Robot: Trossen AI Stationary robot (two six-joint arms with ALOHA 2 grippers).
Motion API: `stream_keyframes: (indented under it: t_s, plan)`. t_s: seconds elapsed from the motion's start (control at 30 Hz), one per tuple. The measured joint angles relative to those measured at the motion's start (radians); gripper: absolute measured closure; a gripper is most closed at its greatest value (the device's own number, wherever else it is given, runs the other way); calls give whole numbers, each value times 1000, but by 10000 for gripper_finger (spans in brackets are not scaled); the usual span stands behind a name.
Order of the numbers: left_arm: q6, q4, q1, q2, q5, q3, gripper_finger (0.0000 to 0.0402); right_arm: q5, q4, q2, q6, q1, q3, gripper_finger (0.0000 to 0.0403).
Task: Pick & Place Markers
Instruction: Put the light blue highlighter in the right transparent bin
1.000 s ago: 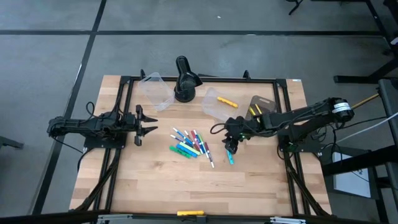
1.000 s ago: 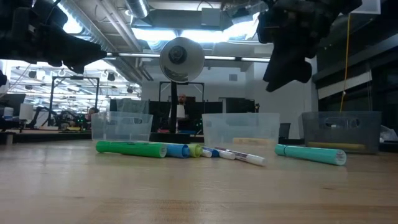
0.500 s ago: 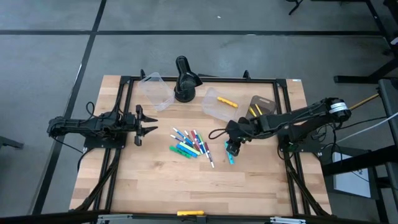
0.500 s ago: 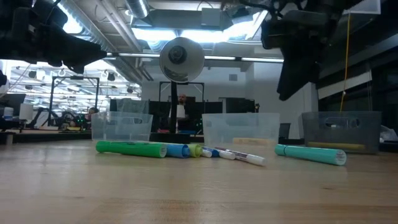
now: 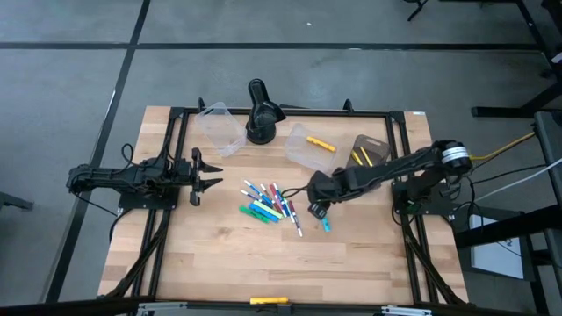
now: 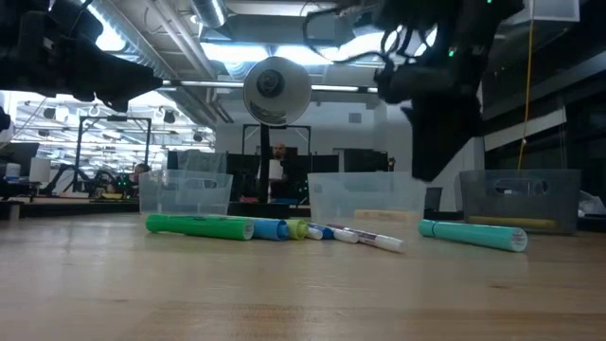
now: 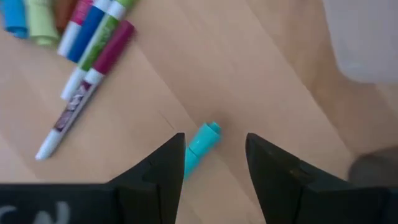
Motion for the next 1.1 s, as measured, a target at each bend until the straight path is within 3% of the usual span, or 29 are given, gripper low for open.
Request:
stream_keyframes:
  t_s: [0.67,0.93,1.1]
  plan:
    - [0,0,0,0,0,0,258,-36,47,158,161,45,0,233]
    - [0,0,0,0,0,0,258,-99,53,212,153,55,-6,233]
    - [0,0,0,0,0,0,258,-68,75,224,126,56,-26,233]
